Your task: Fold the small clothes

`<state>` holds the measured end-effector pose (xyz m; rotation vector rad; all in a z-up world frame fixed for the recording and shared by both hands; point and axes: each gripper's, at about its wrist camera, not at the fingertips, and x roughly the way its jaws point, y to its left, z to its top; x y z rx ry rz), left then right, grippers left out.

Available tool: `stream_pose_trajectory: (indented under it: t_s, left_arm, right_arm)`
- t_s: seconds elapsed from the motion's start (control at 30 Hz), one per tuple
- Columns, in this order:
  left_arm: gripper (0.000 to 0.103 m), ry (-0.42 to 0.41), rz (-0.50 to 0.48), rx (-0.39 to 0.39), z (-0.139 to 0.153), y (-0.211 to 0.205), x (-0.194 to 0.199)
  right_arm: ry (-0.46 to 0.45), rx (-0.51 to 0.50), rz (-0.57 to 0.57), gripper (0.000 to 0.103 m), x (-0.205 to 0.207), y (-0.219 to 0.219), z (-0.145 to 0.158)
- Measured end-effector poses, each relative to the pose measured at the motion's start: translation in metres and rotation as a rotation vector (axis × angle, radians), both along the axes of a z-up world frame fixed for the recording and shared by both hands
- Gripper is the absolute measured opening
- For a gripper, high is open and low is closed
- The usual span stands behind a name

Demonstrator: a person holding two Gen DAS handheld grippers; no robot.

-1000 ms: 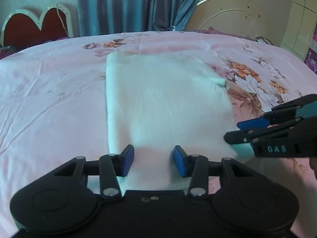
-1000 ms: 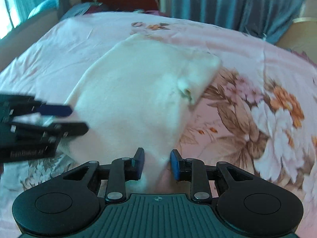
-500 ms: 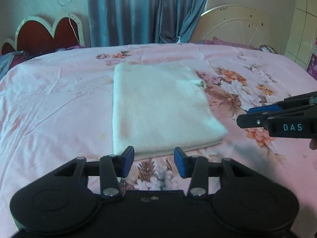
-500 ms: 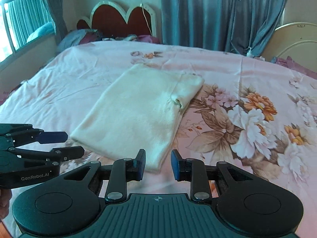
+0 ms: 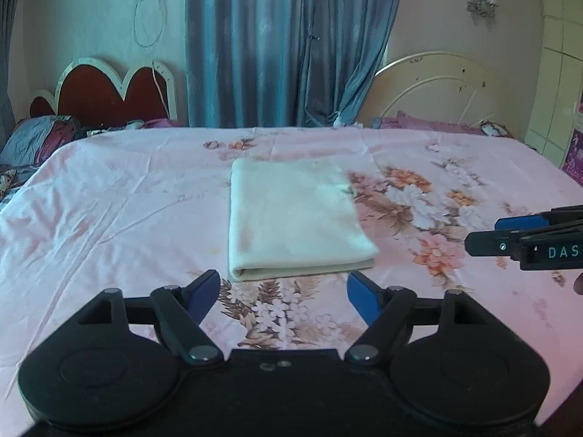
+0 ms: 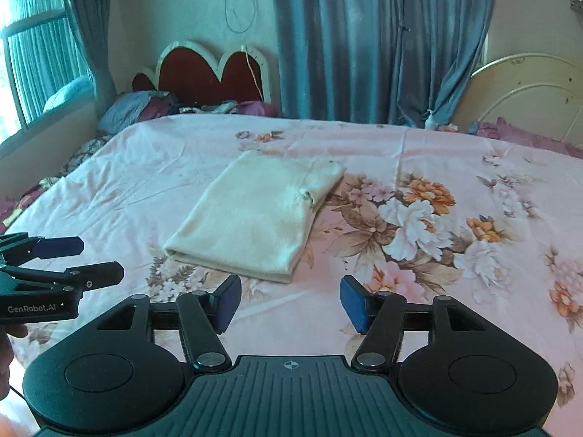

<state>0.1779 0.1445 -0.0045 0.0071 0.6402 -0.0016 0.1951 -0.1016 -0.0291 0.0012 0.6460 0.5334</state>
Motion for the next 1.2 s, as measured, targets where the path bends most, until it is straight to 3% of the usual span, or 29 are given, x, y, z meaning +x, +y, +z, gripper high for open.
stream_pose_trajectory:
  t_s: [0.07,0.1,0.23,0.57,1.2]
  left_arm:
    - [0.102,-0.034,0.016,0.004,0.008,-0.006,-0.011]
    - [0.103,-0.066,0.041,0.013,0.011,-0.009,-0.018]
    - [0.103,-0.075,0.075,0.012,0.022,-0.017,-0.035]
    - [0.103,-0.062,0.039,-0.012,0.03,-0.036,-0.066]
    - [0.103,-0.097,0.035,-0.004,0.044,-0.046,-0.078]
  right_arm:
    - [-0.028,-0.012,-0.035,0.087,-0.013,-0.003,0.005]
    - [-0.057,-0.026,-0.065,0.103,-0.02,-0.004,0.007]
    - [-0.055,-0.051,-0.082,0.103,-0.037,-0.007,0.009]
    - [-0.078,-0.042,-0.123,0.103,-0.079,-0.027,0.022]
    - [-0.109,-0.026,-0.137,0.103,-0.093,-0.041,0.039]
